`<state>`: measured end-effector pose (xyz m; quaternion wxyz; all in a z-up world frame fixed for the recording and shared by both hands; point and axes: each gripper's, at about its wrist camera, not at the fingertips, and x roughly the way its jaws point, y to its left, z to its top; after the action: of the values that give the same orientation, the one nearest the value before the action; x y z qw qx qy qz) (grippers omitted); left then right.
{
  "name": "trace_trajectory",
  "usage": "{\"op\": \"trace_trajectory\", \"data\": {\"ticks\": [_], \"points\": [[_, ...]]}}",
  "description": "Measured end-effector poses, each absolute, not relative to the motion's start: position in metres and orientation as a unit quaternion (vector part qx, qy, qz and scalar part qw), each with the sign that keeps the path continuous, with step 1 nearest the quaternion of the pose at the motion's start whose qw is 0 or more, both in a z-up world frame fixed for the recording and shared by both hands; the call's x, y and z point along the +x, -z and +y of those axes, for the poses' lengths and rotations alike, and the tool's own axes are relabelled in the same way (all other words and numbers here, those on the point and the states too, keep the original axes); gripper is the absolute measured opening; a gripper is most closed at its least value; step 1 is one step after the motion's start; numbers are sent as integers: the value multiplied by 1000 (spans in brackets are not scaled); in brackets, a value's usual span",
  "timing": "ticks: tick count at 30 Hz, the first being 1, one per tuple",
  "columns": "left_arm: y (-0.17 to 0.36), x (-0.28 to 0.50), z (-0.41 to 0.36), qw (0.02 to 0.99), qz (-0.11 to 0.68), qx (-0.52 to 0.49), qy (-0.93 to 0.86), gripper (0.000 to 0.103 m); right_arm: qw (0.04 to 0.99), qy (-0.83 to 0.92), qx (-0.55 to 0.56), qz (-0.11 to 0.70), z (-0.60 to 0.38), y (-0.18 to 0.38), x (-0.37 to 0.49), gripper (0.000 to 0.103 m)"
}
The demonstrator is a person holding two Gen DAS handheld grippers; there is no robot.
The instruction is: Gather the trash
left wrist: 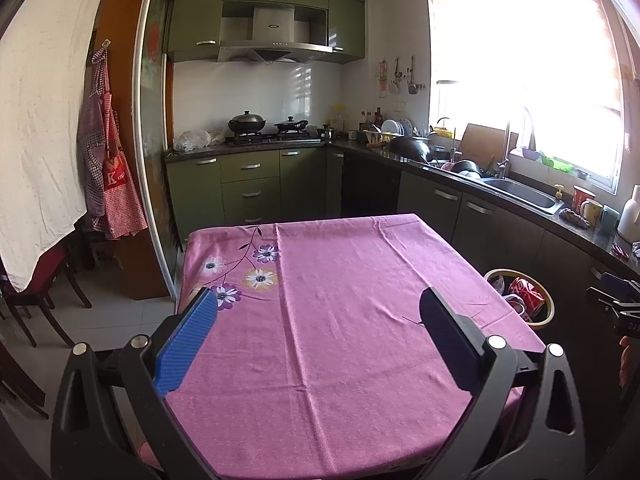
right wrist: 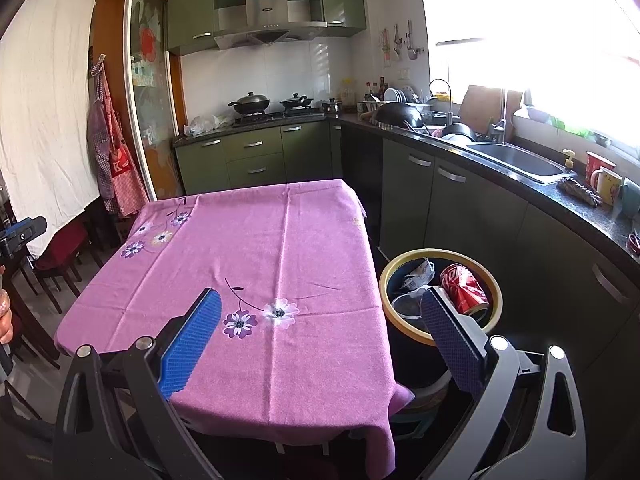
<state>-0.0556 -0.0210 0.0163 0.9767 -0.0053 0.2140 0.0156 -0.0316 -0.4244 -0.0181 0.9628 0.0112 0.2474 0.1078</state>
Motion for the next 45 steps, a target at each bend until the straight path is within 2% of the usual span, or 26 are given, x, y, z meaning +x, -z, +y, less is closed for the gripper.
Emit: {"op": "trace_trajectory", "data": {"ticks": [45], "points": [[-6, -52, -31, 975, 224, -1, -7, 96, 961, -113, 11, 252, -421, 24, -24, 98]]}}
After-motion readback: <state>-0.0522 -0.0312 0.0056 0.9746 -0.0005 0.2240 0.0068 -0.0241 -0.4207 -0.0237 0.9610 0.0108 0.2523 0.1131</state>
